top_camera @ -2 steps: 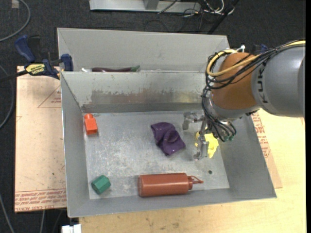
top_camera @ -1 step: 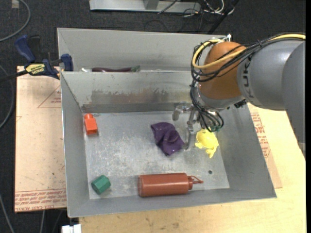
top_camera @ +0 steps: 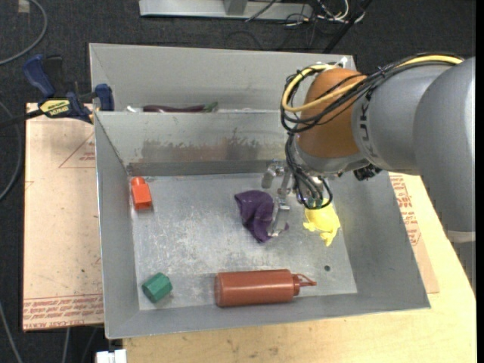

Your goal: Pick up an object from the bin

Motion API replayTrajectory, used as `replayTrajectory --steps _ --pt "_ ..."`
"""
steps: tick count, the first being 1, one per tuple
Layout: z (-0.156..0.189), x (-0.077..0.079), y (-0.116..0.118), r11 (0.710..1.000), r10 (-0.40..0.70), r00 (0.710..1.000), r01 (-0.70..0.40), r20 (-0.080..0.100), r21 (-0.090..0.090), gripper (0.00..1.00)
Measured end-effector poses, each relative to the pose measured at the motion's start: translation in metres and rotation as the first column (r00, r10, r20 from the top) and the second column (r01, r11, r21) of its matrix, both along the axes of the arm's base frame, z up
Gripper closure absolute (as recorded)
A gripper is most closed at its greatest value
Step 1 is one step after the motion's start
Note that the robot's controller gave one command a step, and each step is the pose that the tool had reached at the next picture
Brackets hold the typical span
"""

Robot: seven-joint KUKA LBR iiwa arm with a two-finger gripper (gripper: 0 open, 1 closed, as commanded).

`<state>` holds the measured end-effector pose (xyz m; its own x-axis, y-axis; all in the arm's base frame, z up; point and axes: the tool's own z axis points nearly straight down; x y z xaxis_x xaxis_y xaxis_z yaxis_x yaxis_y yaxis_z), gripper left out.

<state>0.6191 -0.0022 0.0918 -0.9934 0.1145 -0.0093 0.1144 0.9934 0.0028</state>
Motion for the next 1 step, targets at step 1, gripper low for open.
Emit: replayTrajectory --steps 1 --pt "-0.0198 -0.0151 0.028 0.972 0.236 0.972 -0.236 0.006 0.0 1.0"
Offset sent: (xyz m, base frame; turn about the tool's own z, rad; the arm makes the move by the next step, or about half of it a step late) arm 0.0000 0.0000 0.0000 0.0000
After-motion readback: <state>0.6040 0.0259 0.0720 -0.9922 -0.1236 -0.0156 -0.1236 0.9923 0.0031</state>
